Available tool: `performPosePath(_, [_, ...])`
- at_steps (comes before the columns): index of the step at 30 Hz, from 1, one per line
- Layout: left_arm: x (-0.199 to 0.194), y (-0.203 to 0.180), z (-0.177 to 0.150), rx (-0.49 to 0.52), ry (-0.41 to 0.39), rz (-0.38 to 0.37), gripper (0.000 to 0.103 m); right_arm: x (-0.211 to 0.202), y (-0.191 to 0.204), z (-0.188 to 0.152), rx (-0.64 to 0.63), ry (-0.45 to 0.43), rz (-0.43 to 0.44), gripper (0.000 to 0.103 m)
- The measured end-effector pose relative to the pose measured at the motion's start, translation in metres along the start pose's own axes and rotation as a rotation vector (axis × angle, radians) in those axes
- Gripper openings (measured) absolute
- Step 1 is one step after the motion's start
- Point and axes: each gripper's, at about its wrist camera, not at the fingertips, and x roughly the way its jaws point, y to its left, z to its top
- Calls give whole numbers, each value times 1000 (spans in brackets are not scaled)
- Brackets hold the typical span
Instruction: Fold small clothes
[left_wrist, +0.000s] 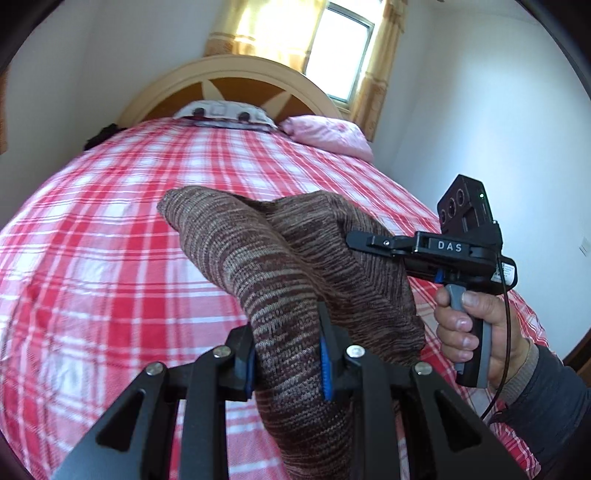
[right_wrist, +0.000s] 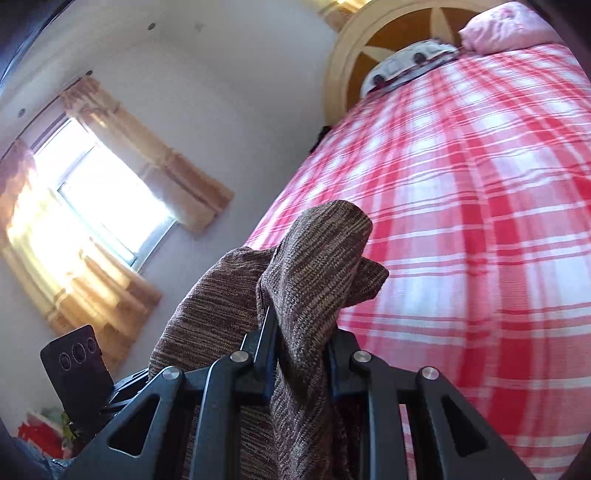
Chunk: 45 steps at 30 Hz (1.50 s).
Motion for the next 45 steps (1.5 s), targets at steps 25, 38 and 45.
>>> performPosePath(25, [-71,148,-68,-241,-55,286,27,199,121,-15,-127,223,136,21])
performPosePath(38, [-49,175,-99,-358,6,298,40,244,95,-40,-57,301,13,25])
performPosePath(45, [-67,163,-103,-334,-58,366,65,162,136,-46,-222,148,63,47])
